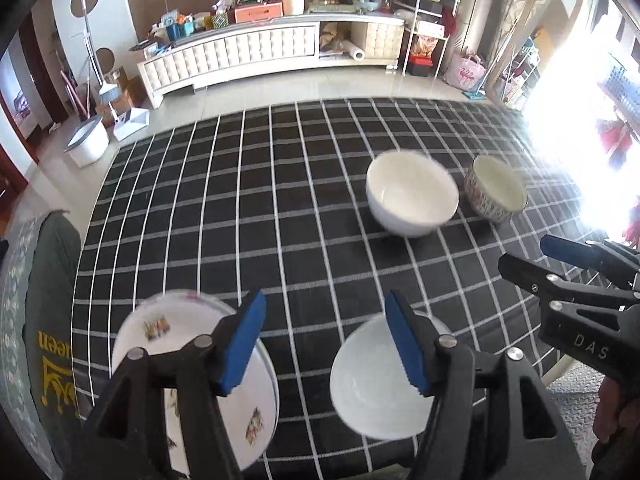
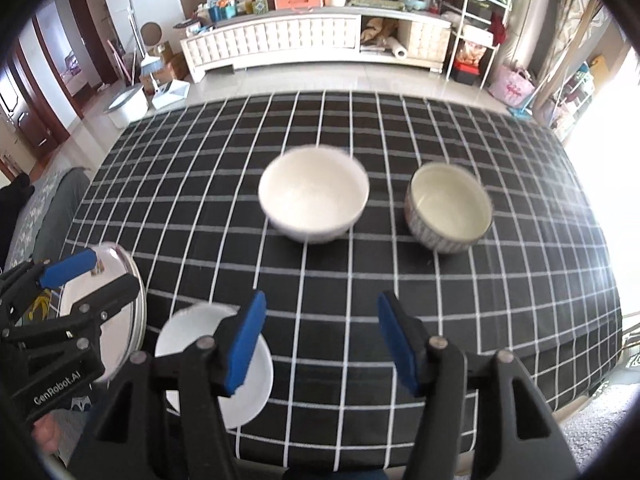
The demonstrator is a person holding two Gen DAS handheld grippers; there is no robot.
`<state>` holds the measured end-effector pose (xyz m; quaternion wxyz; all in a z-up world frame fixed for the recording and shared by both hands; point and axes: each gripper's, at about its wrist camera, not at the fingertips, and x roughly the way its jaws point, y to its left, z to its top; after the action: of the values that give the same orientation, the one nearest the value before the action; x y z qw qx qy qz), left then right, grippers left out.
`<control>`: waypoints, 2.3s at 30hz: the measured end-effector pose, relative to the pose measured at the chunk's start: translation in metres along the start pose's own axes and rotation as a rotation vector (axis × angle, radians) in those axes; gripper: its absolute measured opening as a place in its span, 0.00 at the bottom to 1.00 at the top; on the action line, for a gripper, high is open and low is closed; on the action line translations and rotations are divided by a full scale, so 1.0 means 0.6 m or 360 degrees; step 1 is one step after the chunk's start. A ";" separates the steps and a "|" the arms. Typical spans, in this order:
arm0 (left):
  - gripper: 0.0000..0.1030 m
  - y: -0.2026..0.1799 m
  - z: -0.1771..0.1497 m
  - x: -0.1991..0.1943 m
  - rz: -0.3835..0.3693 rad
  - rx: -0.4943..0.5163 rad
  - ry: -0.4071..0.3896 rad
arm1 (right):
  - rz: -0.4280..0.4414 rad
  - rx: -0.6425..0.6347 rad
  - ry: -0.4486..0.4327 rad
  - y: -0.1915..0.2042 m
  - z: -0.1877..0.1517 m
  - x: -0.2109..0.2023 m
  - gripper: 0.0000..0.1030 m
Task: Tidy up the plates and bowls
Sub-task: 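Lower the white bowl beside the plate stack and open the left gripper, then reach and grasp the rim of the cream bowl with the left gripper, then carry the cream bowl over the white bowl with the left gripper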
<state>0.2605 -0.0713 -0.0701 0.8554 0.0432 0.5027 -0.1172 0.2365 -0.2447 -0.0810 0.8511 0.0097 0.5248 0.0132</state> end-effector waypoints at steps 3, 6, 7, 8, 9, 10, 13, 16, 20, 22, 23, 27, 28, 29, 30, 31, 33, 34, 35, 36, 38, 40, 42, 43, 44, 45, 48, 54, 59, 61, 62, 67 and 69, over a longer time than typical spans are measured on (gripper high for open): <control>0.61 -0.002 0.029 -0.002 -0.0004 -0.0003 -0.0020 | 0.0005 0.0022 -0.0011 -0.011 0.023 -0.003 0.64; 0.61 -0.006 0.060 0.003 -0.0024 0.0018 -0.0034 | 0.0018 0.0045 -0.0026 -0.021 0.046 -0.004 0.65; 0.61 -0.008 0.070 0.006 -0.0030 0.0020 -0.0032 | 0.0026 0.0046 -0.0034 -0.024 0.054 -0.004 0.65; 0.61 -0.008 0.075 0.007 -0.0035 0.0019 -0.0031 | 0.0036 0.0049 -0.0040 -0.027 0.061 -0.003 0.65; 0.61 -0.009 0.085 0.012 -0.0045 0.0011 -0.0028 | 0.0036 0.0049 -0.0040 -0.027 0.061 -0.003 0.65; 0.61 -0.010 0.092 0.015 -0.0052 0.0007 -0.0027 | 0.0056 0.0059 -0.0048 -0.032 0.073 0.000 0.65; 0.61 -0.017 0.112 0.029 -0.0063 0.0024 -0.0018 | 0.0061 0.0067 -0.0043 -0.035 0.084 0.007 0.65; 0.61 -0.026 0.128 0.053 -0.0058 0.0047 0.0009 | 0.0064 0.0062 -0.0029 -0.046 0.104 0.029 0.65; 0.61 -0.031 0.150 0.099 -0.0041 0.0030 0.0105 | 0.0103 0.0089 0.0022 -0.059 0.121 0.064 0.65; 0.61 -0.033 0.162 0.126 -0.0060 0.0017 0.0156 | 0.0097 0.0097 0.0073 -0.063 0.128 0.086 0.64; 0.61 -0.034 0.167 0.136 -0.0069 0.0020 0.0178 | 0.0093 0.0104 0.0104 -0.066 0.131 0.099 0.64; 0.60 -0.041 0.183 0.183 -0.0047 0.0030 0.0258 | 0.0124 0.0180 0.0166 -0.080 0.138 0.139 0.64; 0.59 -0.044 0.186 0.194 -0.0043 0.0033 0.0272 | 0.0130 0.0199 0.0176 -0.084 0.139 0.150 0.64; 0.59 -0.044 0.189 0.202 -0.0052 0.0023 0.0284 | 0.0142 0.0215 0.0194 -0.088 0.139 0.159 0.63; 0.56 -0.044 0.194 0.212 -0.0067 0.0008 0.0297 | 0.0155 0.0227 0.0203 -0.088 0.138 0.164 0.59; 0.49 -0.043 0.194 0.221 -0.0075 -0.0002 0.0310 | 0.0172 0.0246 0.0209 -0.091 0.138 0.169 0.54; 0.41 -0.044 0.194 0.241 -0.0074 -0.0015 0.0351 | 0.0177 0.0285 0.0210 -0.098 0.138 0.178 0.49; 0.34 -0.042 0.193 0.252 -0.0083 -0.0028 0.0367 | 0.0184 0.0286 0.0212 -0.098 0.139 0.179 0.45; 0.32 -0.040 0.193 0.262 -0.0101 -0.0041 0.0382 | 0.0188 0.0278 0.0225 -0.097 0.138 0.185 0.43; 0.31 -0.038 0.192 0.269 -0.0119 -0.0053 0.0394 | 0.0185 0.0271 0.0237 -0.095 0.138 0.187 0.42; 0.25 -0.039 0.189 0.283 -0.0138 -0.0067 0.0412 | 0.0151 0.0253 0.0273 -0.096 0.138 0.198 0.39; 0.19 -0.041 0.187 0.296 -0.0147 -0.0067 0.0436 | 0.0154 0.0255 0.0292 -0.096 0.135 0.205 0.30; 0.15 -0.046 0.186 0.300 -0.0173 -0.0073 0.0442 | 0.0168 0.0266 0.0305 -0.100 0.130 0.209 0.24; 0.12 -0.048 0.184 0.300 -0.0181 -0.0069 0.0442 | 0.0182 0.0266 0.0312 -0.099 0.127 0.211 0.19; 0.11 -0.050 0.183 0.302 -0.0184 -0.0063 0.0443 | 0.0185 0.0265 0.0315 -0.099 0.125 0.212 0.18; 0.09 -0.054 0.183 0.303 -0.0183 -0.0059 0.0443 | 0.0190 0.0262 0.0319 -0.099 0.124 0.214 0.15; 0.07 -0.061 0.179 0.306 -0.0184 -0.0067 0.0446 | 0.0199 0.0254 0.0323 -0.104 0.119 0.214 0.12; 0.06 -0.061 0.157 0.302 -0.0165 -0.0076 0.0415 | 0.0188 0.0232 0.0311 -0.097 0.117 0.211 0.09; 0.05 -0.068 0.147 0.281 -0.0082 -0.0046 0.0320 | 0.0221 0.0239 0.0277 -0.088 0.116 0.206 0.08; 0.05 -0.066 0.144 0.270 -0.0078 -0.0043 0.0319 | 0.0213 0.0214 0.0224 -0.075 0.114 0.189 0.08; 0.05 -0.066 0.142 0.263 -0.0074 -0.0046 0.0316 | 0.0224 0.0217 0.0217 -0.072 0.114 0.185 0.08; 0.05 -0.045 0.137 0.223 -0.0082 -0.0071 0.0289 | 0.0288 0.0238 0.0218 -0.062 0.109 0.158 0.08; 0.05 -0.039 0.133 0.201 -0.0085 -0.0073 0.0275 | 0.0309 0.0247 0.0209 -0.058 0.103 0.139 0.08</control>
<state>0.3792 -0.1284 -0.1349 0.8062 0.0200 0.5781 -0.1243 0.3297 -0.2768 -0.1286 0.8063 0.1253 0.5755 0.0555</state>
